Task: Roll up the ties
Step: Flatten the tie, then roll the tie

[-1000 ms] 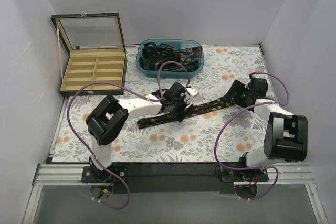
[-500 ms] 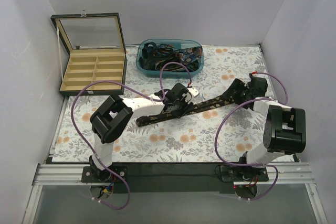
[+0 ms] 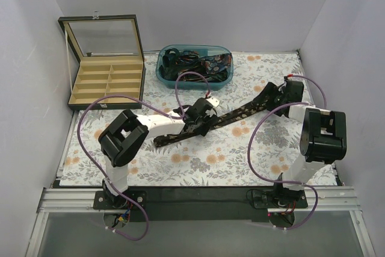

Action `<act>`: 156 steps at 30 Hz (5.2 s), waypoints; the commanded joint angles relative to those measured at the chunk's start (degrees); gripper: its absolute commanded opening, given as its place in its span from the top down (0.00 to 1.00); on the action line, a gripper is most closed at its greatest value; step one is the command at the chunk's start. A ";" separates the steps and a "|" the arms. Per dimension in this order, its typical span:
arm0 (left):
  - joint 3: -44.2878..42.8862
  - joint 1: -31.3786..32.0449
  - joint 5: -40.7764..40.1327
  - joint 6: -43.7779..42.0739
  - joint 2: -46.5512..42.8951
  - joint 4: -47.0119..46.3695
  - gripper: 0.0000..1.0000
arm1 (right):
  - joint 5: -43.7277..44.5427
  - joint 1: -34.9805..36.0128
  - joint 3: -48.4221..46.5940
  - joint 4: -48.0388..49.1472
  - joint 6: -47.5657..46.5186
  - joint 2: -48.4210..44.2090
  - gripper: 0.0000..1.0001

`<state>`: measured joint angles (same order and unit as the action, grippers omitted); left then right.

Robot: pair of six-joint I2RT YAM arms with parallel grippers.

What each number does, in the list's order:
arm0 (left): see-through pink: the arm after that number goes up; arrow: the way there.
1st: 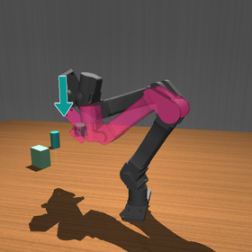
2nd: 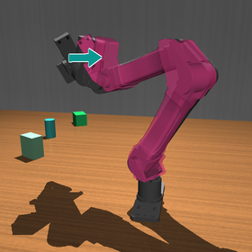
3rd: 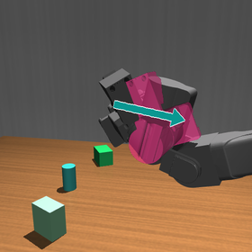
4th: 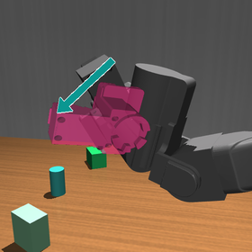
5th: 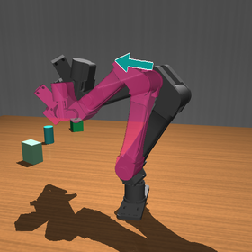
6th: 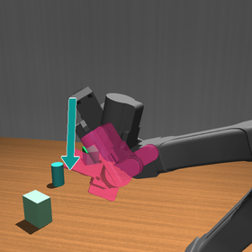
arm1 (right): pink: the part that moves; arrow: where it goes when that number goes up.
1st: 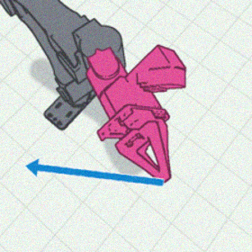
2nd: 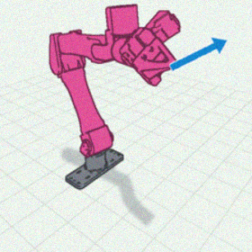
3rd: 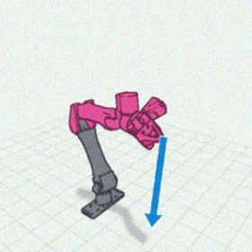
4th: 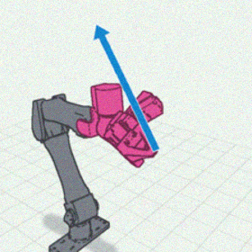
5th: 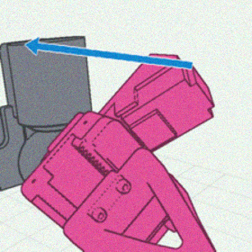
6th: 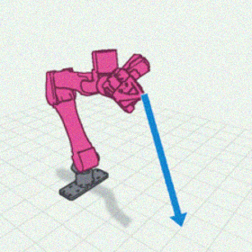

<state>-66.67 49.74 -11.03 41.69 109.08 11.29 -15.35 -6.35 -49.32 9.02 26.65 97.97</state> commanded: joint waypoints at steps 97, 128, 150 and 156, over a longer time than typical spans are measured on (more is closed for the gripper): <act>31.86 -13.00 -0.22 39.96 -30.67 10.16 0.78 | 17.44 9.16 4.32 -3.74 -0.38 -9.65 0.39; 36.53 -12.91 -1.54 45.67 -42.80 17.01 0.50 | 8.68 6.97 -5.00 0.39 -2.92 3.81 0.40; 4.83 -2.28 2.06 10.45 -16.90 2.69 0.22 | 3.58 7.05 8.36 -11.39 -2.67 -24.92 0.02; -2.48 -0.78 3.99 4.46 -5.56 -1.80 0.22 | 1.38 7.14 11.88 -13.15 -1.78 -31.87 0.02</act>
<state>-65.45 48.95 -7.68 52.10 102.06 12.82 -11.94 0.82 -38.54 -2.72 23.68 68.93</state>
